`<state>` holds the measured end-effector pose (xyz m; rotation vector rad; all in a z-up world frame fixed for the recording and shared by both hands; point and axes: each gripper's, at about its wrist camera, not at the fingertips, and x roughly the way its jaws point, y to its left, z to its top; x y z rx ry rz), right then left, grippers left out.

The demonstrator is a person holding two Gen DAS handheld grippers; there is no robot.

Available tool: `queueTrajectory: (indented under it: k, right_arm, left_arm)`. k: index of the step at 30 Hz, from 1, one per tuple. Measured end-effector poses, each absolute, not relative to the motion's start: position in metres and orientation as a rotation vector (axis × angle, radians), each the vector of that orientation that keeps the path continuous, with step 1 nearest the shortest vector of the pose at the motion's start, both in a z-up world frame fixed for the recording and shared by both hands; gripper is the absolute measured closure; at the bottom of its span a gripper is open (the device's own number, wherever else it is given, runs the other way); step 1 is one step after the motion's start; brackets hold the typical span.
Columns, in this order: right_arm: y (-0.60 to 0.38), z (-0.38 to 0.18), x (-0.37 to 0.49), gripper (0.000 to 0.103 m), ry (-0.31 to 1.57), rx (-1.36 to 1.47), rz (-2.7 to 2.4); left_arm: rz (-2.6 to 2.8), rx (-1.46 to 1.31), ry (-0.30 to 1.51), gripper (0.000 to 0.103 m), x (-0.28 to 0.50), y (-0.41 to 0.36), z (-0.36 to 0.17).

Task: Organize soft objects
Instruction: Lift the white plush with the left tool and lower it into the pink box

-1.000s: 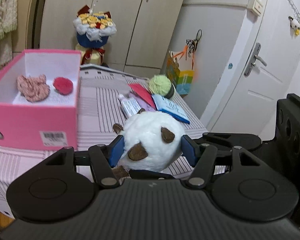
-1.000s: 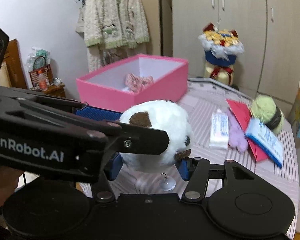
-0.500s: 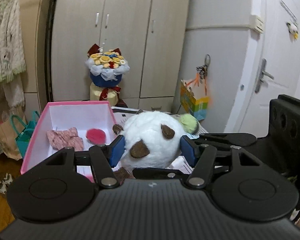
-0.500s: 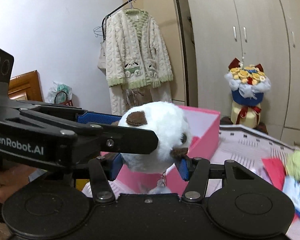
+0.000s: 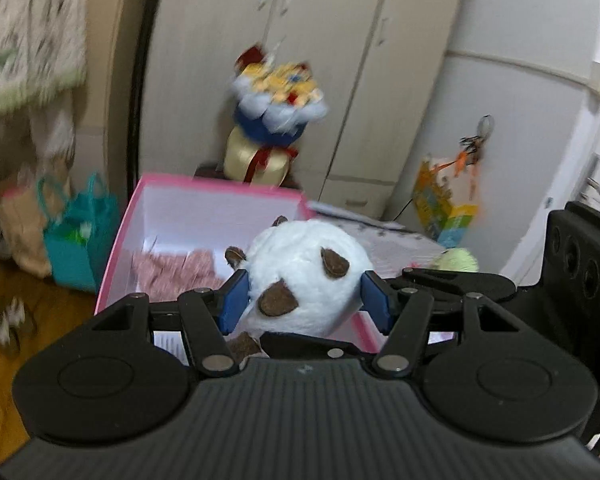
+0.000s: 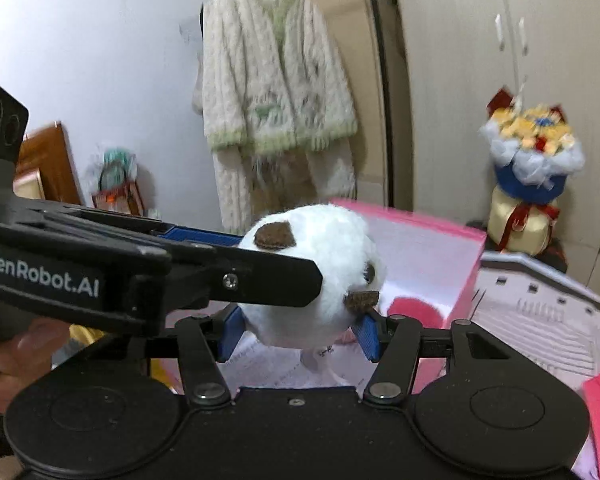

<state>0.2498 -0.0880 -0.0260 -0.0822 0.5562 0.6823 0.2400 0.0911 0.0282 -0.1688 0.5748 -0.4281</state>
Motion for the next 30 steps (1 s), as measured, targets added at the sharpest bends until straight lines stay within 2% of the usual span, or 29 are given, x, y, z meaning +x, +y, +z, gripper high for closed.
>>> queueTrajectory:
  k: [6, 17, 20, 22, 26, 30]
  right_arm:
    - [-0.071, -0.039, 0.283, 0.040, 0.671, -0.172, 0.697]
    - [-0.049, -0.044, 0.314, 0.040, 0.754, -0.376, 0.669]
    - [-0.048, -0.044, 0.318, 0.037, 0.763, -0.390, 0.659]
    - [-0.047, -0.047, 0.317, 0.029, 0.742, -0.435, 0.633]
    - [-0.057, -0.045, 0.304, 0.029, 0.663, -0.425, 0.621]
    - [-0.078, -0.034, 0.286, 0.029, 0.615, -0.351, 0.654]
  left_arm:
    - [-0.387, -0.163, 0.668, 0.043, 0.271, 0.093, 0.004]
    - [-0.373, -0.284, 0.777, 0.043, 0.308, 0.102, -0.015]
    - [-0.376, -0.306, 0.784, 0.043, 0.312, 0.103, -0.018]
    - [-0.367, -0.288, 0.757, 0.039, 0.311, 0.099, -0.017]
    - [-0.312, -0.122, 0.649, 0.039, 0.293, 0.085, -0.011]
    - [-0.325, -0.085, 0.612, 0.039, 0.273, 0.084, 0.002]
